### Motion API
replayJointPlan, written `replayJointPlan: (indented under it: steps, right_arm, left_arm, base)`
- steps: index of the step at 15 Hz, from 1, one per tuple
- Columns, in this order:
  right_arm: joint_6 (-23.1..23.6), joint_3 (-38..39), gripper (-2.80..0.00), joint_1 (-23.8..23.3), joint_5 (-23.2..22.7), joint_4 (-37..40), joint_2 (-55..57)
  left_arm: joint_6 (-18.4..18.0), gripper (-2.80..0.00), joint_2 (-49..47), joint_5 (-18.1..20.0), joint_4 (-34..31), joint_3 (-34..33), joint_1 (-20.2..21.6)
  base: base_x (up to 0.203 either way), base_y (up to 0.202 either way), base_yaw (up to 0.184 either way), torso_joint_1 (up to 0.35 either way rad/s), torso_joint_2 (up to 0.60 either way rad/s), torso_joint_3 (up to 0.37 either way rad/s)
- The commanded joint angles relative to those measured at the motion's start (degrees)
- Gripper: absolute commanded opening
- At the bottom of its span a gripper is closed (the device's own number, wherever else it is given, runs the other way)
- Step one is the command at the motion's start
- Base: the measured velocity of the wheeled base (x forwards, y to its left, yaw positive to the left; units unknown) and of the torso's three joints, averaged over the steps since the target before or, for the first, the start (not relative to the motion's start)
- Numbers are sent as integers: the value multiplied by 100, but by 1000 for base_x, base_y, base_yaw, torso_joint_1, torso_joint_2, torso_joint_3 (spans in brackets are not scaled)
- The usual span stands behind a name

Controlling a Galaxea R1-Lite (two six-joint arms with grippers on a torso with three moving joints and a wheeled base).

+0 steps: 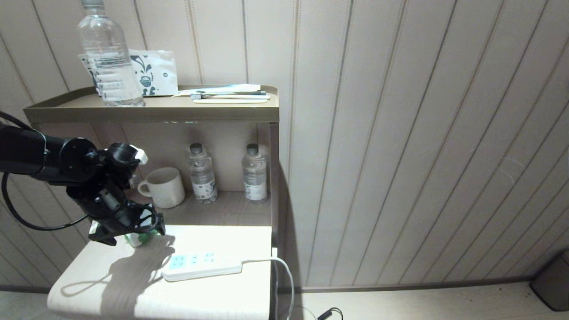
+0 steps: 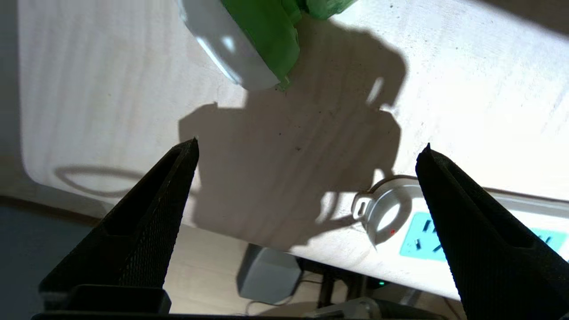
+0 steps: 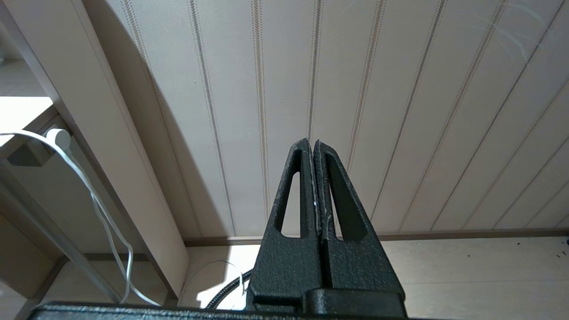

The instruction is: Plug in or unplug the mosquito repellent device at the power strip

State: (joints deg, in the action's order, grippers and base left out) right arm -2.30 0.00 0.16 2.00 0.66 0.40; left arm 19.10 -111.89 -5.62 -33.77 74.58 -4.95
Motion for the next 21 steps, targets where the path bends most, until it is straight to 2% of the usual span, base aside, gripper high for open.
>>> replayJointPlan:
  steps: [1,7,11,17,21]
  right_arm:
    - [-7,0,-280,2,2,2,4]
    - [-7,0,-280,2,2,4,4]
    - [-4,0,-280,2,2,-4,4]
    - [-7,0,-280,2,2,4,4]
    - [-7,0,-280,2,2,4,4]
  left_arm:
    - [-480,0,146,-29,-4,71,3]
    - [-1910,0,-34,-201,6,379,3]
    - [-2125,0,-574,-516,-36,834,-5]
    - [-2318,0,-722,-537,-22,1026,-87]
    - [-2672,0,-970,-537,-11,1111,-208]
  base:
    - [0,0,0,0,0,0]
    - [0,0,0,0,0,0]
    - [0,0,0,0,0,0]
    - [0,0,0,0,0,0]
    - [0,0,0,0,0,0]
